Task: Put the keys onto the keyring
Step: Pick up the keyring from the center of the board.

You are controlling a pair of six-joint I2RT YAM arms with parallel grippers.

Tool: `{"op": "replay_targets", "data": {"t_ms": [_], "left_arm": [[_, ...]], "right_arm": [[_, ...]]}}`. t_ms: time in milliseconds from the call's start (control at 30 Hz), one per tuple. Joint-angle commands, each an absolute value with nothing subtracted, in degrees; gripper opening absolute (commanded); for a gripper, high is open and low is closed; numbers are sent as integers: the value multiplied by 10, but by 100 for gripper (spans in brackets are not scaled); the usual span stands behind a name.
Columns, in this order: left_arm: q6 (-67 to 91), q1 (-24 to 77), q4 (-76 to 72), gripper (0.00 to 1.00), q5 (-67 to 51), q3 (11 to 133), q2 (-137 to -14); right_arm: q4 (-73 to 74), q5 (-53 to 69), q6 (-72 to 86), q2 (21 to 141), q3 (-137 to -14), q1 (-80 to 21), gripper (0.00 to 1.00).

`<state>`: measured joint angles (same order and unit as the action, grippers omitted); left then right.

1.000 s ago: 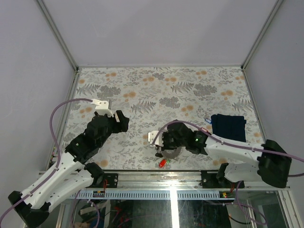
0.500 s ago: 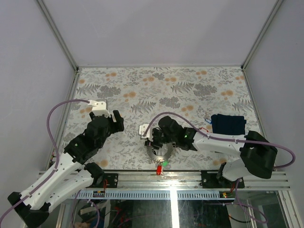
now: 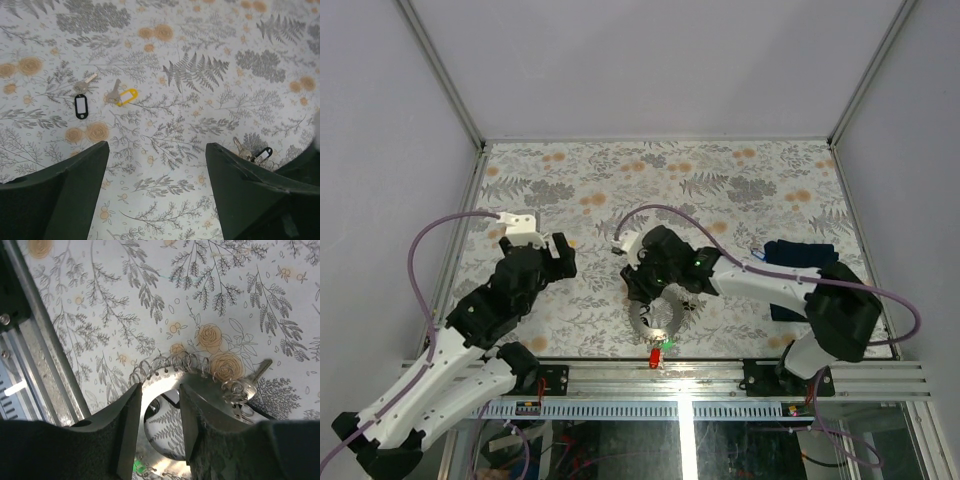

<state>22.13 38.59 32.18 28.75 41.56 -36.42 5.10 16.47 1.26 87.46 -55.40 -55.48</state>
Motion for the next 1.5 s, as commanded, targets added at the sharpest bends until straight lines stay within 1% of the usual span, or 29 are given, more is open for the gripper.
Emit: {"op": "replay_targets", "data": {"t_ms": [0, 133, 400, 567, 733, 1233, 1467], "left_arm": [[233, 388, 324, 81, 343, 425, -321], [236, 388, 329, 82, 351, 426, -321], [233, 386, 330, 82, 340, 428, -337], [232, 385, 327, 82, 337, 428, -336], [229, 385, 324, 82, 329, 427, -338], [227, 383, 322, 82, 323, 426, -340], [226, 382, 321, 82, 323, 426, -342]], "right_arm": [[87, 130, 94, 946, -629, -553, 42], [115, 89, 115, 1001, -669, -553, 40], [171, 8, 114, 1062, -726, -553, 36], [187, 20, 105, 1081, -738, -553, 32], [195, 26, 100, 1090, -744, -553, 26], [213, 30, 88, 1112, -758, -553, 24], [219, 26, 81, 1116, -758, -553, 18]]}}
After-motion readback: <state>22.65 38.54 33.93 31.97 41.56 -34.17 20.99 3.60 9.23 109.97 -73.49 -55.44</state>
